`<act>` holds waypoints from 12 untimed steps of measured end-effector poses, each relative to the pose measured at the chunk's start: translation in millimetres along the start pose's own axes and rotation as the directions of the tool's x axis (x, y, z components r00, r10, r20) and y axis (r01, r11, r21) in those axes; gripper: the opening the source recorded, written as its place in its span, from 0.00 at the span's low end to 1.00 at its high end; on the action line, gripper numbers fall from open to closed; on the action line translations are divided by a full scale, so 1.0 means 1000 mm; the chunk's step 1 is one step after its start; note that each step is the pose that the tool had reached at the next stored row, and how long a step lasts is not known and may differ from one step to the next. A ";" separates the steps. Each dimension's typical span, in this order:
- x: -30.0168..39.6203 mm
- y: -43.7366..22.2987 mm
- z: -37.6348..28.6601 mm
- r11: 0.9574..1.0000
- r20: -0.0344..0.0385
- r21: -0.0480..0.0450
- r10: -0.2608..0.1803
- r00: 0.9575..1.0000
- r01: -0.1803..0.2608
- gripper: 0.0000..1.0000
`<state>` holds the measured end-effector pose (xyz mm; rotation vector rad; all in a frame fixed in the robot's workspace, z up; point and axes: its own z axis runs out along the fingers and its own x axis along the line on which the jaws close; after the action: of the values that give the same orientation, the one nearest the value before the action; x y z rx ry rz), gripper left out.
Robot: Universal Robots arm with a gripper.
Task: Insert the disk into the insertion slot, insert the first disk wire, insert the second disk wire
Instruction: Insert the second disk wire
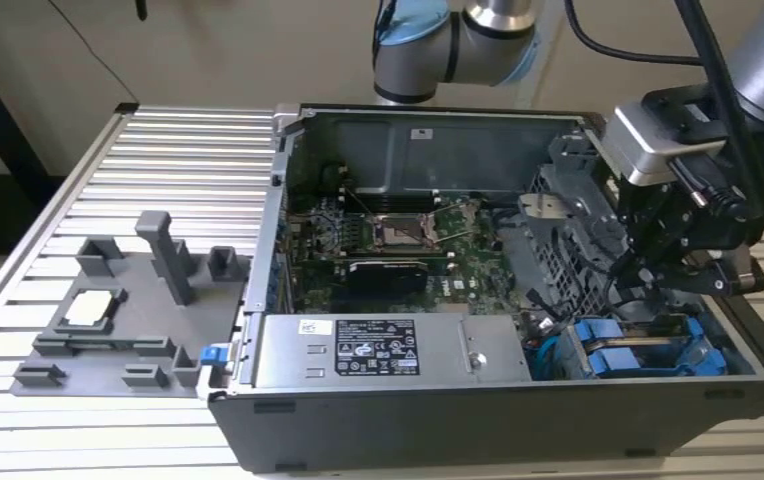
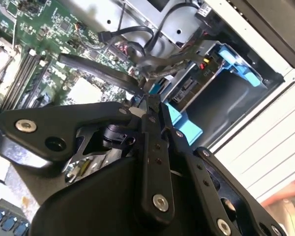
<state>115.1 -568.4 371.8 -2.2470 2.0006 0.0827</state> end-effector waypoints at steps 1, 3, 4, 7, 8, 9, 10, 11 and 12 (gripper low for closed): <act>0.0020 0.0001 0.0003 1.000 0.000 0.000 0.000 1.000 0.000 0.16; 0.0052 0.0006 0.0017 1.000 0.000 0.000 0.002 1.000 -0.002 0.16; 0.0068 0.0007 0.0027 1.000 0.000 0.001 0.004 1.000 -0.004 0.16; 0.0100 0.0008 0.0060 1.000 0.000 0.000 0.009 1.000 -0.009 0.16; 0.0107 0.0006 0.0067 1.000 0.000 -0.001 0.009 1.000 -0.009 0.16; 0.0114 0.0002 0.0073 1.000 0.001 -0.003 0.010 1.000 -0.010 0.16; 0.0119 -0.0003 0.0078 1.000 0.005 -0.005 0.010 1.000 -0.010 0.16; 0.0122 -0.0008 0.0081 1.000 0.012 -0.006 0.011 1.000 -0.011 0.16; 0.0126 -0.0012 0.0084 1.000 0.020 -0.006 0.012 1.000 -0.011 0.16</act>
<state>118.2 -579.6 362.0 -2.2291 2.0058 0.1118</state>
